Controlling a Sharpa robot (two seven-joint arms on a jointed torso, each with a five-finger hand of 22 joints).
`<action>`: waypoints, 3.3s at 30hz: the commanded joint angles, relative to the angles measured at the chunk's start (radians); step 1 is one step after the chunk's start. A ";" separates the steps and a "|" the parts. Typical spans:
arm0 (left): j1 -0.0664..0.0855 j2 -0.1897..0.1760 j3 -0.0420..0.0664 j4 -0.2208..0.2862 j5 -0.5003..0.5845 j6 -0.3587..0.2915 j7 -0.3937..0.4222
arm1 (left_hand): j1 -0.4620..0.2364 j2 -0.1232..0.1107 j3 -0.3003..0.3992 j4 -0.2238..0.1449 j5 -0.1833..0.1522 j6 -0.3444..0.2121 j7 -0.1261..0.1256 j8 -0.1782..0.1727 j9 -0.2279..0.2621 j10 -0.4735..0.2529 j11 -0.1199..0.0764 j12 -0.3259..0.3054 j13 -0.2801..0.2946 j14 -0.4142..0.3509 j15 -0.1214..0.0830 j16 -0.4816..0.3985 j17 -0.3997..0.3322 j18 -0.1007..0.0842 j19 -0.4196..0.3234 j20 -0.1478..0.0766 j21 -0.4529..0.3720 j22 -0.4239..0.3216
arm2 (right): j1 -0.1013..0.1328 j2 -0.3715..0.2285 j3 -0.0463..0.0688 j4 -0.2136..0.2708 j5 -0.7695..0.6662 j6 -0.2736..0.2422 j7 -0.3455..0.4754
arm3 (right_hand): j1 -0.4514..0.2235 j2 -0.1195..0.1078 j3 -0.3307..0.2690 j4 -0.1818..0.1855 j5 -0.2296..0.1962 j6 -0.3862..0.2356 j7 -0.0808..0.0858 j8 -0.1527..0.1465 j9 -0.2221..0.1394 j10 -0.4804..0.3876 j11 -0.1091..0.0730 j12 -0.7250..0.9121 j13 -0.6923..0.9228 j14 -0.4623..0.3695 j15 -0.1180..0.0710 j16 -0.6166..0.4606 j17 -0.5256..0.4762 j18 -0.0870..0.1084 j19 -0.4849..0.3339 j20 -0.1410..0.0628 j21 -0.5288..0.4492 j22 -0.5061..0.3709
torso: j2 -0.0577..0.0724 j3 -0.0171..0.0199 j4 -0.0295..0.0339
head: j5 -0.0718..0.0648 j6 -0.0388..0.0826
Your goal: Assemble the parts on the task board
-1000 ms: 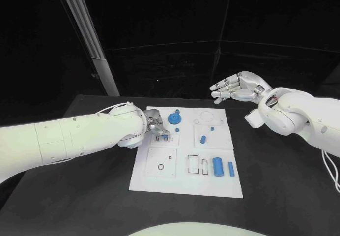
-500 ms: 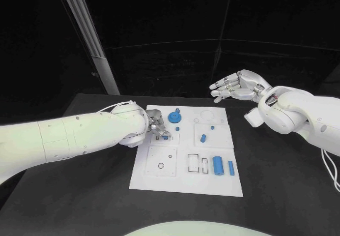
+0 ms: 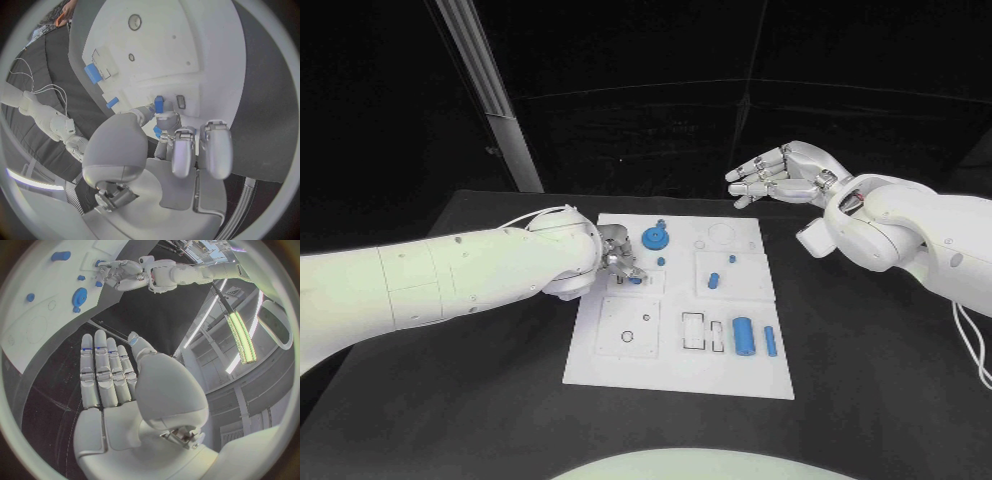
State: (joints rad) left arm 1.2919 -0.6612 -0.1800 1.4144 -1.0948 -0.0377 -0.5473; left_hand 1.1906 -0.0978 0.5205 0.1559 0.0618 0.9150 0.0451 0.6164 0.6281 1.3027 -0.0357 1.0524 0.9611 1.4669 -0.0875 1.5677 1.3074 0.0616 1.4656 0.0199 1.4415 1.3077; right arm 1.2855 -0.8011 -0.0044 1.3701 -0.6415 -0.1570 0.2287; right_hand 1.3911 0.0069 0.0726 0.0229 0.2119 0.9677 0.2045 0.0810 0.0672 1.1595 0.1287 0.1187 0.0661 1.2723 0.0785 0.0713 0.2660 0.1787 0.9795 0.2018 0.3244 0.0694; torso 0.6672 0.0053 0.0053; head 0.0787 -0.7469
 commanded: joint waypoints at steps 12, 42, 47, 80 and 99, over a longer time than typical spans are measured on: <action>-0.002 0.003 -0.002 0.002 0.006 0.056 -0.006 | -0.009 0.003 0.169 -0.157 0.002 0.003 -0.006 0.005 0.003 0.008 0.002 0.005 0.001 0.104 -0.004 0.003 0.263 -0.015 0.024 -0.002 -0.004 0.039 | 0.002 0.004 0.001 -0.004 -0.001 0.017 0.010 | -0.007 -0.005 0.009 0.000 0.003 -0.005 0.003 -0.001 -0.001 -0.001 0.008 -0.004 -0.002 0.004 0.003 -0.004 -0.002 0.005 0.006 -0.002 -0.007 -0.001 | 0.000 -0.0004 0.0002 | -0.003 -0.001; 0.000 0.056 -0.001 -0.063 0.058 0.125 -0.017 | -0.140 0.017 0.147 -0.082 0.000 0.036 -0.021 0.028 0.030 0.032 -0.009 0.037 0.030 0.104 -0.012 0.003 0.263 -0.016 0.027 -0.008 -0.003 0.045 | 0.002 0.011 0.001 -0.007 -0.001 0.027 0.005 | -0.009 -0.006 0.011 0.000 0.004 -0.007 0.004 -0.002 -0.001 -0.002 0.008 -0.006 -0.002 0.003 0.004 -0.006 -0.003 0.005 0.005 -0.001 -0.009 -0.002 | 0.001 0.0004 -0.0008 | -0.005 -0.010; 0.000 0.062 -0.001 -0.071 0.059 0.133 -0.019 | -0.149 0.018 0.142 -0.078 0.000 0.040 -0.023 0.029 0.032 0.035 -0.010 0.041 0.033 0.104 -0.013 0.003 0.263 -0.016 0.028 -0.008 -0.002 0.047 | 0.002 0.011 0.001 -0.007 -0.001 0.029 0.005 | -0.009 -0.006 0.011 0.000 0.004 -0.007 0.004 -0.002 -0.001 -0.003 0.009 -0.006 -0.002 0.002 0.004 -0.006 -0.003 0.005 0.005 -0.001 -0.010 -0.002 | 0.001 0.0001 -0.0003 | -0.007 -0.011; 0.004 0.043 0.002 -0.066 0.058 0.054 -0.017 | -0.382 -0.043 -0.235 0.132 -0.003 0.072 -0.034 0.030 0.058 0.046 -0.019 0.067 0.046 0.104 -0.022 0.003 0.263 -0.021 0.038 -0.018 0.011 0.076 | 0.002 0.019 0.001 -0.017 -0.001 0.033 0.009 | -0.025 -0.009 0.012 0.004 0.004 -0.015 0.008 -0.004 -0.001 -0.010 0.013 -0.011 -0.002 -0.005 0.008 -0.008 -0.008 0.004 0.002 0.003 -0.020 -0.003 | 0.000 -0.0011 0.0010 | -0.010 -0.008; 0.090 0.077 0.093 -0.196 0.064 0.311 -0.032 | -0.248 0.023 -0.435 0.129 -0.012 -0.029 0.021 -0.102 -0.012 -0.029 0.028 -0.017 -0.060 0.104 0.015 0.003 0.263 -0.006 0.009 0.014 -0.046 0.003 | 0.001 0.029 0.000 -0.036 -0.001 0.037 0.008 | -0.036 -0.009 0.009 0.008 0.001 -0.018 0.010 -0.004 -0.001 -0.012 0.015 -0.012 -0.001 -0.008 0.010 -0.008 -0.010 0.004 0.000 0.005 -0.025 -0.003 | 0.000 0.0002 -0.0002 | -0.004 0.017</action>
State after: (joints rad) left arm 1.3791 -0.5903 -0.0872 1.2353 -1.0343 0.1678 -0.5672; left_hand 0.9371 -0.0742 0.0895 0.2851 0.0549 0.8876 0.0640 0.5166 0.6182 1.2757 -0.0123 1.0330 0.8997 1.4671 -0.0800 1.5677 1.3074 0.0525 1.4656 0.0274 1.3997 1.3077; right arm 1.2846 -0.7734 -0.0048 1.3358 -0.6436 -0.1302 0.2285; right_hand 1.3644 -0.0010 0.0810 0.0263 0.2119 0.9569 0.2153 0.0810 0.0672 1.1486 0.1396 0.1109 0.0659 1.2648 0.0860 0.0665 0.2569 0.1787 0.9795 0.2018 0.3041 0.0680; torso 0.6671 0.0049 0.0058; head 0.0723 -0.7301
